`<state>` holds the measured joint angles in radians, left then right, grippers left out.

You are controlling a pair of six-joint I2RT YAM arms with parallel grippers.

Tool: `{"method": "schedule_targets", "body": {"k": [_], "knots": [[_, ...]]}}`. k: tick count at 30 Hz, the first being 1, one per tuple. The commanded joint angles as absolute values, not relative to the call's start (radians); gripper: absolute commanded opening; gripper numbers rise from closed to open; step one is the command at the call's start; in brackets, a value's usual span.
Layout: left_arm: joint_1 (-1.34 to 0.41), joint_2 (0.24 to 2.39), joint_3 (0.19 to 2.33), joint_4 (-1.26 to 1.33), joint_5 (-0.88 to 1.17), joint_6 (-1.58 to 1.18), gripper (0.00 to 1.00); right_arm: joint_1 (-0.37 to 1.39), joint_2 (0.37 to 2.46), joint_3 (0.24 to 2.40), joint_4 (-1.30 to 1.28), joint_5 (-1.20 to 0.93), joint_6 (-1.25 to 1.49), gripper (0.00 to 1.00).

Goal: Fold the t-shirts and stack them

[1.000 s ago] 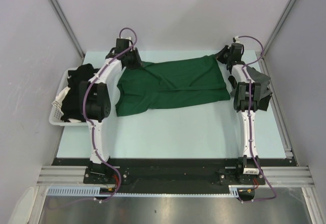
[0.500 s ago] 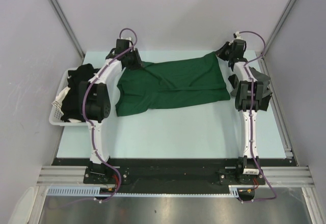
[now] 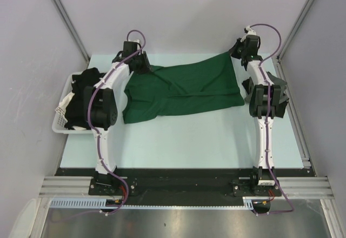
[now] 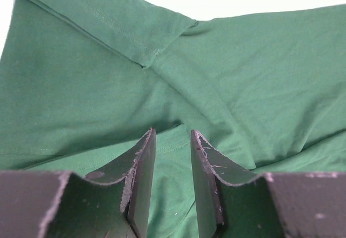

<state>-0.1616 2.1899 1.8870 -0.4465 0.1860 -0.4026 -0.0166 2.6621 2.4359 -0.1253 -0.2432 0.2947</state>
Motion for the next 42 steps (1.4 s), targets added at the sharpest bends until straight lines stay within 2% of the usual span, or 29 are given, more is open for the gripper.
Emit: {"method": "schedule_targets", "body": {"k": [1, 12, 27, 42], "knots": [[-0.167, 2.204, 2.0, -0.482, 0.143, -0.405, 0.37, -0.021, 2.595, 2.421, -0.132, -0.221, 0.265, 0.0], [-0.127, 2.327, 2.109, -0.512, 0.058, -0.411, 0.38, -0.043, 2.592, 2.404, -0.124, -0.227, 0.275, 0.0], [-0.13, 2.454, 2.206, -0.446, 0.15, -0.48, 0.4, -0.054, 2.594, 2.388, -0.115, -0.238, 0.287, 0.0], [-0.132, 2.542, 2.313, -0.39, 0.156, -0.535, 0.41, -0.067, 2.594, 2.382, -0.115, -0.241, 0.29, 0.0]]}}
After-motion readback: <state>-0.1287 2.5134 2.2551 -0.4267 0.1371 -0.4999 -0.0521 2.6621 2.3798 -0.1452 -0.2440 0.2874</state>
